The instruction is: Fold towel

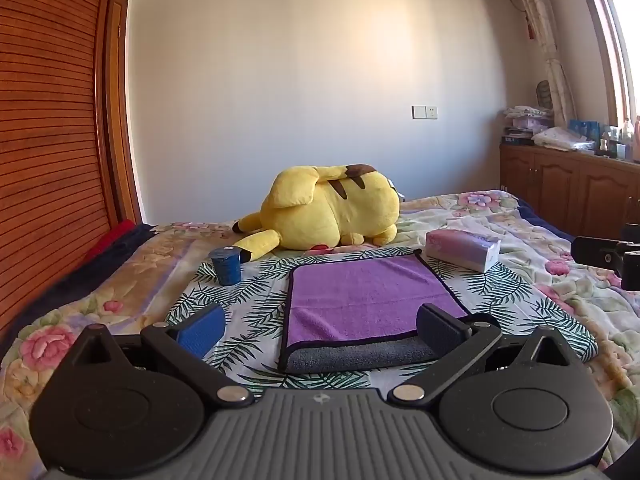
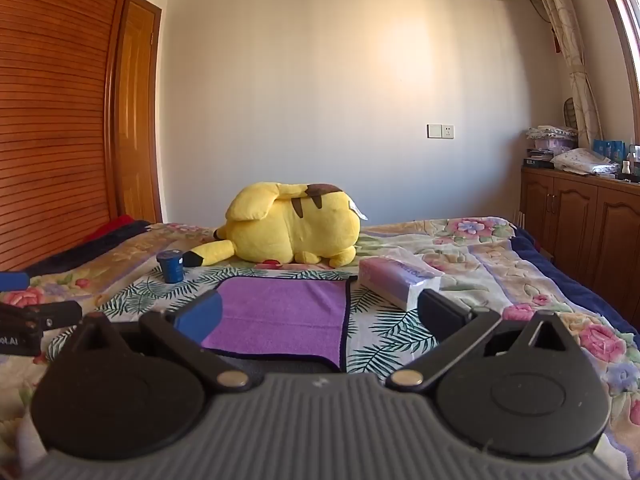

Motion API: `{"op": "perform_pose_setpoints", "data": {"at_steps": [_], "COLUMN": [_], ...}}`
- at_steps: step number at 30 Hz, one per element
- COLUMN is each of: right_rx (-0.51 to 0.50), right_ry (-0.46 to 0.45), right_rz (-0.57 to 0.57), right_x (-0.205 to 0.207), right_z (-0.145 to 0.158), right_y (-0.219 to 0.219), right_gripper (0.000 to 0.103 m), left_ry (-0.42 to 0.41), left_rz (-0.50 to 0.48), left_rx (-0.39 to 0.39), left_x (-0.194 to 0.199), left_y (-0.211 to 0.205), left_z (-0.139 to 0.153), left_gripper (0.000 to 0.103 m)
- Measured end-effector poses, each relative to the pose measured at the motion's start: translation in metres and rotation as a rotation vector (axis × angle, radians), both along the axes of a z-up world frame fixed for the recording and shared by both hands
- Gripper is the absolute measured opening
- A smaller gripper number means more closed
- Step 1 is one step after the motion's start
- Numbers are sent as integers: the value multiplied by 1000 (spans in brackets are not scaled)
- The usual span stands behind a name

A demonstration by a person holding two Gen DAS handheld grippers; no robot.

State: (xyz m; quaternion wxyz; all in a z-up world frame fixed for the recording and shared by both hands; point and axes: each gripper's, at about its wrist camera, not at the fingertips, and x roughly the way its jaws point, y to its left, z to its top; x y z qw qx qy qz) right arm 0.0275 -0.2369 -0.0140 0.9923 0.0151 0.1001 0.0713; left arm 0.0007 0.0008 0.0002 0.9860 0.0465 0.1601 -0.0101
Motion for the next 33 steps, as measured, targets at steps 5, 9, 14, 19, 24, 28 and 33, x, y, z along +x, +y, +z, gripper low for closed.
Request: {"op": "perform_pose_setpoints", "data": {"at_steps": [5,9,14,19,24,28,33], "right_rx": [-2,3,2,4,3,4,4], "right_ry": [-3,-1,0,-2,-1,-1,-1], "right_rz": [0,0,0,0,0,1,1], "right_x": [0,0,0,-1,-1,-1,0], "right_z": [0,0,0,0,0,0,0], "right_y": [0,-1,-1,-1,-2,-2,-2], "right_gripper": [103,103,103,103,103,103,103], "left_ry": [-2,-6,-8,-6,-7,-7,-7], "left_rz": [1,3,4,3,1,4,3], "left_rx": [3,4,4,1,3,1,3], "left_x": [2,-1,-1,0,0,0,0], "left_y": [2,0,0,5,7,5,6], "left_z": [0,-2,-3,-1,-2,-1,-2], "left_gripper": [87,87,87,87,87,87,87]}}
